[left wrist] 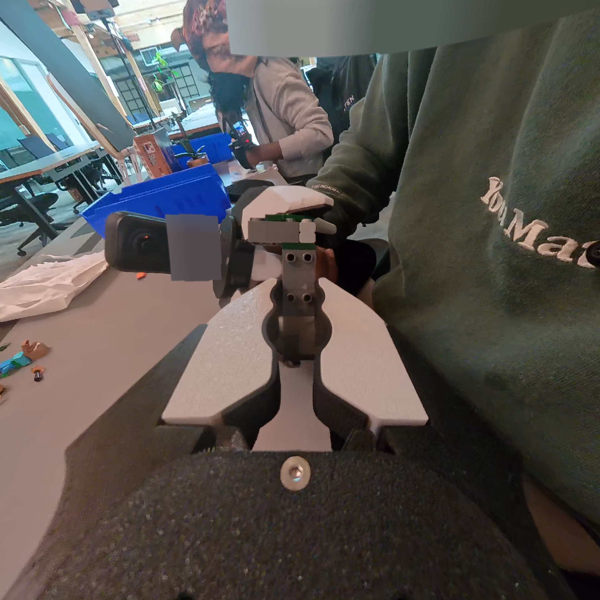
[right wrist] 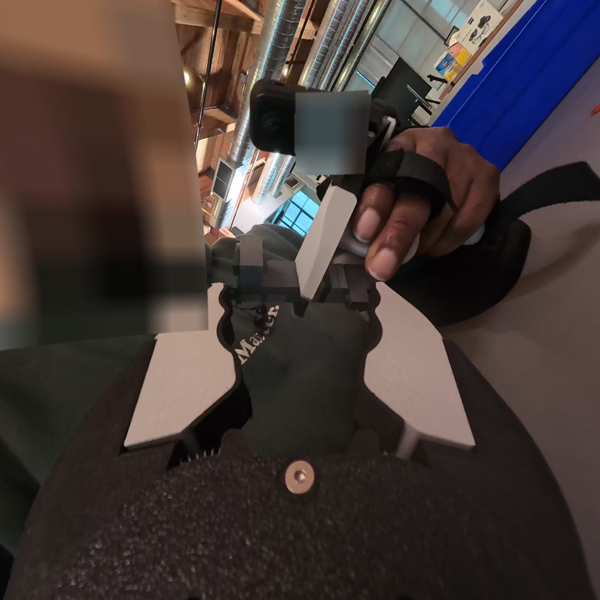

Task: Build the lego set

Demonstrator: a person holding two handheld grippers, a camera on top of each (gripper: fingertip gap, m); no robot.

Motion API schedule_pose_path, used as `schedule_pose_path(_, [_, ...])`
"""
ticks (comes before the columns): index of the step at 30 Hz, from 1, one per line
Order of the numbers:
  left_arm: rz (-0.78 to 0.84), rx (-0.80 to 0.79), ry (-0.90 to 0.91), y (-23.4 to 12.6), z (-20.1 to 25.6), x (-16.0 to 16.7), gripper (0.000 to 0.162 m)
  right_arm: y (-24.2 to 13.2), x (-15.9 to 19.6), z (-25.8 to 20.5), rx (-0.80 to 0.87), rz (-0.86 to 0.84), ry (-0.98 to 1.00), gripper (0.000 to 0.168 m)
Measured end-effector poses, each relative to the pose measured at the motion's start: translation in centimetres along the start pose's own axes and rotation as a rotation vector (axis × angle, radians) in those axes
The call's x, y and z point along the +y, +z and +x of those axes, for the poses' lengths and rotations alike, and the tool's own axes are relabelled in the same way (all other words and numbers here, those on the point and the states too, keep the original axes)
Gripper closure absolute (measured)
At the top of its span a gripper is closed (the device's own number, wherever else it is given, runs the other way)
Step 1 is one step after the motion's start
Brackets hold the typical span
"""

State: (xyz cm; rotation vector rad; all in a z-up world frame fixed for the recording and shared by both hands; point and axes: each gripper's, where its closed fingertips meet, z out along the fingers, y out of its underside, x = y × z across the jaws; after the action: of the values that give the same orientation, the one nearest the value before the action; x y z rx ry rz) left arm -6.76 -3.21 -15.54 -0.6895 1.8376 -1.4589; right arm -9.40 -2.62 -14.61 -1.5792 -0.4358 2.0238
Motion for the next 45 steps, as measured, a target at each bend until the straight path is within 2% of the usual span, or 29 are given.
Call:
schedule_pose_path(6, [0.004, -0.017, -0.016, 0.0, -0.5, 0.3, 0.144, -0.1, -0.5, 0.4, 0.015, 0.022, 0.035, 0.085])
schedule_pose_path(11, [-0.008, -0.042, -0.017, 0.0, -1.0, 0.7, 0.144, -0.3, -0.8, 0.9, 0.036, 0.032, 0.063, 0.088])
schedule_pose_path(15, [0.000, -0.091, -0.058, -0.5, -2.2, 1.4, 0.144, -1.7, -1.5, 2.0, 0.108, 0.025, 0.063, 0.087])
schedule_pose_path(22, [-0.069, -0.251, -0.140, -1.4, -5.6, 4.2, 0.145, -5.9, -3.0, 4.4, 0.429, -0.086, -0.120, 0.093])
schedule_pose_path(27, [-0.096, -0.299, -0.182, -1.4, -6.6, 5.4, 0.144, -7.4, -3.9, 4.1, 0.534, -0.108, -0.220, 0.096])
schedule_pose_path(38, [-0.159, -0.332, -0.301, -0.6, -7.6, 8.0, 0.144, -9.4, -4.0, 3.7, 0.620, -0.087, -0.296, 0.099])
schedule_pose_path(45, [-0.224, -0.316, -0.357, 0.4, -7.7, 9.3, 0.144, -9.3, -3.5, 5.8, 0.681, -0.128, -0.295, 0.107])
